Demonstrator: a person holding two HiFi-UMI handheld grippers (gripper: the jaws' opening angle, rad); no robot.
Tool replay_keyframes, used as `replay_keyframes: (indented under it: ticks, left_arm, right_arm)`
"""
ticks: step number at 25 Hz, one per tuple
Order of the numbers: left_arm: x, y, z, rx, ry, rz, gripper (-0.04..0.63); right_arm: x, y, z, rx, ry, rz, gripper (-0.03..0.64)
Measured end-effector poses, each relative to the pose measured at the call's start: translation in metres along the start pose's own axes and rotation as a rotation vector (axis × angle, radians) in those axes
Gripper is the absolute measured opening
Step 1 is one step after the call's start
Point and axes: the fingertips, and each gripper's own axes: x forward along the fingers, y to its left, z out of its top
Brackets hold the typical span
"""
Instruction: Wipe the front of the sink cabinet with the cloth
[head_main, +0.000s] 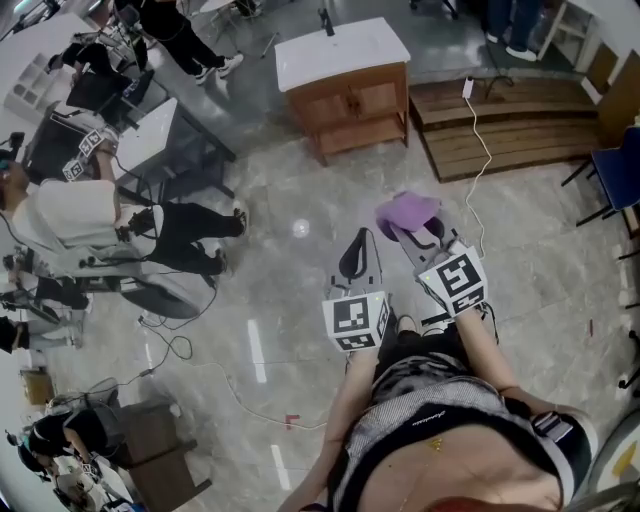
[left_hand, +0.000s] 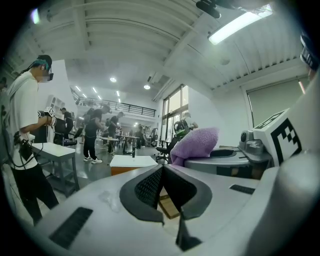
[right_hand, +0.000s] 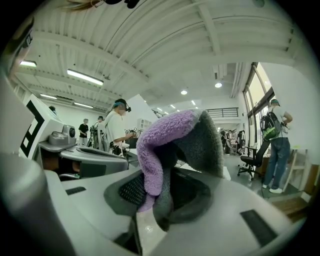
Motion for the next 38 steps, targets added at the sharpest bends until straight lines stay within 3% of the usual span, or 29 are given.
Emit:
replay_keyframes:
  ticks: [25, 38]
  left_arm:
    - [0.133, 0.101, 0.008, -0.03, 0.027, -0.108, 0.0]
    - [0.147, 0.155, 0.008, -0.021, 0.036, -0.111, 0.0]
  right_arm:
    - [0.143, -0.054, 0.007, 0.009, 0.058, -0.052, 0.155]
    - [0.197, -0.043, 0.012, -0.002, 0.066, -0.075, 0.155]
